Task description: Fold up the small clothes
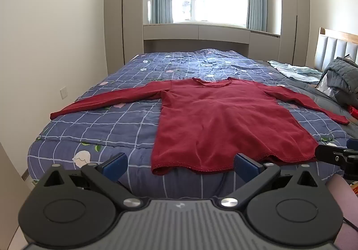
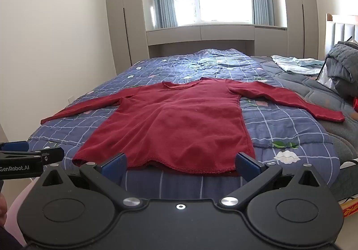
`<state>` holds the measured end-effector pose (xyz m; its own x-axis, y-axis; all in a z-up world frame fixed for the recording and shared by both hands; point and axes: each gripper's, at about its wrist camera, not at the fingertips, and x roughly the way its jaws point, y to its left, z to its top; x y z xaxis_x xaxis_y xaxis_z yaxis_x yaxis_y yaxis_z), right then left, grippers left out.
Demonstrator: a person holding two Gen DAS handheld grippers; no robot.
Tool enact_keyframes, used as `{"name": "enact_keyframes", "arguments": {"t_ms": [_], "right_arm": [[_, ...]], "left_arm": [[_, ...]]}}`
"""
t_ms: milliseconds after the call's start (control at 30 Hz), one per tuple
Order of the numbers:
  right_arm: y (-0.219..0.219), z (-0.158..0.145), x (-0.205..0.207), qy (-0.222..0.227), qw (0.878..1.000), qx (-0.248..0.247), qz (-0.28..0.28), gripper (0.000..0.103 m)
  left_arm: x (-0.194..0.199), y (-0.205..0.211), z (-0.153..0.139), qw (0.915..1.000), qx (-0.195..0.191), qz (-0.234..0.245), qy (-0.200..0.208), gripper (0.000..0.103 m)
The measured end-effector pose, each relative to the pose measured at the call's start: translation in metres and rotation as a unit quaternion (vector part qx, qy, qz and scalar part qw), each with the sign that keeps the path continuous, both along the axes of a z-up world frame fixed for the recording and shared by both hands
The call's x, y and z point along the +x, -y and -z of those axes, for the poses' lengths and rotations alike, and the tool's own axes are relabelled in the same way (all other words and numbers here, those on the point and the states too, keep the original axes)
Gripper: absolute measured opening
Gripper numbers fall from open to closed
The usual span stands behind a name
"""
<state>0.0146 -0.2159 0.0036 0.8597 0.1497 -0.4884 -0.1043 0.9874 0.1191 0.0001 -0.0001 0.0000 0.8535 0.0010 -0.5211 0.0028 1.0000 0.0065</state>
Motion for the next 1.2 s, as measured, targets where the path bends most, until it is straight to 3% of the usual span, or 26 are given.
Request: {"name": "enact_keyframes", "arguments": {"t_ms": [1200], "right_arm": [[-0.0003, -0.0007, -0.0001, -0.001, 1.000, -0.001, 0.001, 0.103]], "left_arm": [[0.0003, -0.0005, -0.0015, 1.0000, -0.004, 0.000, 0.000, 0.103]]}}
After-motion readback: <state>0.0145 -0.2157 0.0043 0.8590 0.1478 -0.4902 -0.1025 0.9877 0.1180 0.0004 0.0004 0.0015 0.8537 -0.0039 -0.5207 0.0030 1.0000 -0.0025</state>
